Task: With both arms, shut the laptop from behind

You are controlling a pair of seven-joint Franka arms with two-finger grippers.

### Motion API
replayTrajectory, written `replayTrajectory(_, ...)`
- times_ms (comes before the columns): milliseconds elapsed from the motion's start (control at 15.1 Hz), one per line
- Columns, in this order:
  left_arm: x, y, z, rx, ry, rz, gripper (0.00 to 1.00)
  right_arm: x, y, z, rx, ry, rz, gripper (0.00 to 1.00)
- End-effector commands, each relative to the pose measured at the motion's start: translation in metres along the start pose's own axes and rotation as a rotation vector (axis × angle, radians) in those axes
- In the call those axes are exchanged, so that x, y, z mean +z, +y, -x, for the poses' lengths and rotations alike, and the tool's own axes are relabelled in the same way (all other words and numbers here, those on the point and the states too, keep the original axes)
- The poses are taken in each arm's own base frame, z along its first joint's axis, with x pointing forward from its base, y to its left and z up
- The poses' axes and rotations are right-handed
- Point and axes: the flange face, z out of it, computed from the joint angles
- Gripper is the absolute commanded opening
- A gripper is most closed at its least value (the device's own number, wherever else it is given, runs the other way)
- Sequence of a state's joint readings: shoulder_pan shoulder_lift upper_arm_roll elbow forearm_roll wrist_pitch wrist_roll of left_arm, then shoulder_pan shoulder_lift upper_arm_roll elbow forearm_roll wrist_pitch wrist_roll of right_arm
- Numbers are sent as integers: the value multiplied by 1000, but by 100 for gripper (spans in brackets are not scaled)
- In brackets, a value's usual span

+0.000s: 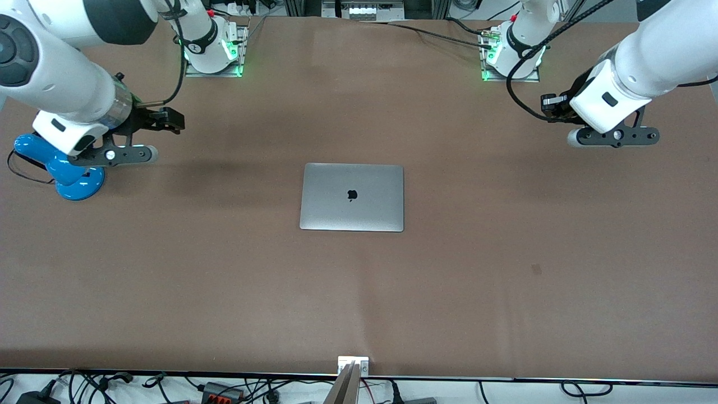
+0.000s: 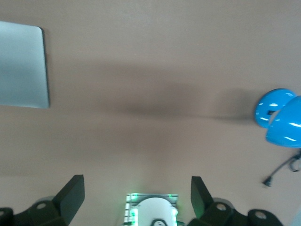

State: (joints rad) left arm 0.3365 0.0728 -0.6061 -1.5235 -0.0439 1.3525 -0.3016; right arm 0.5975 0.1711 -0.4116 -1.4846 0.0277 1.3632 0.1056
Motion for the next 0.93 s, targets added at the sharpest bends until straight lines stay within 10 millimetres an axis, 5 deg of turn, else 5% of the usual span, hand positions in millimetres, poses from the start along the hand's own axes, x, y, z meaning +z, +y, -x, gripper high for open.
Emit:
replayTrajectory(0,11,11,32,53,59,-47,1,0,36,-3,6,2,-88,100)
replayTrajectory(199,9,1,27,61,67,-31,1,-32,42,8,-87,69,-59,100)
replayTrajectory(332,12,-9,21,49,82,-23,3,-35,43,17,-102,39,24,100)
replayTrajectory(598,13,-19,15,11,116,-23,5,-26,78,28,-30,116,-17,100)
replayTrajectory(863,14,-35,8,-42,111,-9,43,-9,109,9,28,297,-81,100)
